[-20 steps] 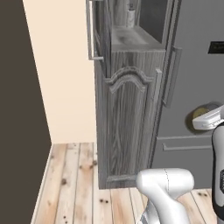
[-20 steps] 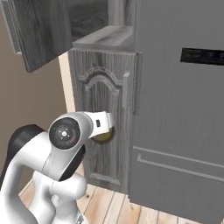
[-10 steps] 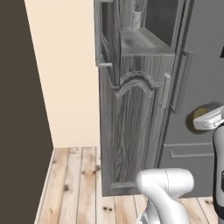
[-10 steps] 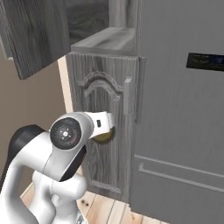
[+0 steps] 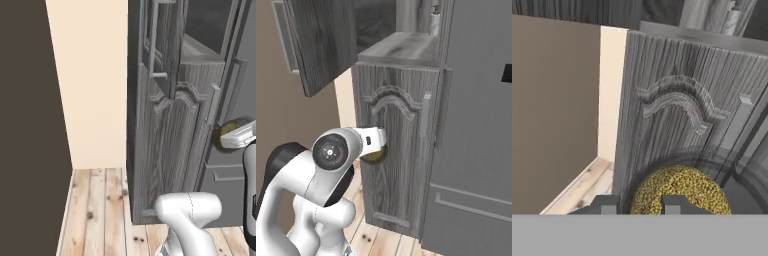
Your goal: Pick the jar and jar from the dining table and place them in the open cabinet. Close the cabinet after placing the objects.
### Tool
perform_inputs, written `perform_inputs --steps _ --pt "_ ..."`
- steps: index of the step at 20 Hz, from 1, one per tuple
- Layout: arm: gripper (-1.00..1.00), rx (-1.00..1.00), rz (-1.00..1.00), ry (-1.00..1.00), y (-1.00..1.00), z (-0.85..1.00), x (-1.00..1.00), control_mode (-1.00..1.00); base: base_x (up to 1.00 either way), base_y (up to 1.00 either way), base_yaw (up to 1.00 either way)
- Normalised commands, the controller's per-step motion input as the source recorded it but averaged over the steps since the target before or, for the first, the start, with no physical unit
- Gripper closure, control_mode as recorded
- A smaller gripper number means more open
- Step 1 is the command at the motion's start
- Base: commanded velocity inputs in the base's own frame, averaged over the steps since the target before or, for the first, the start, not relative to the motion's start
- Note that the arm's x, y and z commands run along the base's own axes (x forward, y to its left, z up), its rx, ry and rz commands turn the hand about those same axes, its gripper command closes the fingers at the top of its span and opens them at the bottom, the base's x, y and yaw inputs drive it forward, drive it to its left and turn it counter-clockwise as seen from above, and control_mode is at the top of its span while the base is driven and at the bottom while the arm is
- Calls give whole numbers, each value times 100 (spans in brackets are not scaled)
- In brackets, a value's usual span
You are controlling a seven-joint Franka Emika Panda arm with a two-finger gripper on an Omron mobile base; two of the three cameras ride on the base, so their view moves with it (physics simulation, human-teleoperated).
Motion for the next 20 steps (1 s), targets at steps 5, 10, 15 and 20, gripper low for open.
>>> perform_inputs --steps 5,10,15,20 --pt "100 0 0 0 0 0 0 100 40 15 1" --pt "100 0 0 0 0 0 0 100 51 0 14" --pt "100 0 0 0 0 0 0 100 53 -11 23" --pt "100 0 0 0 0 0 0 100 59 0 19"
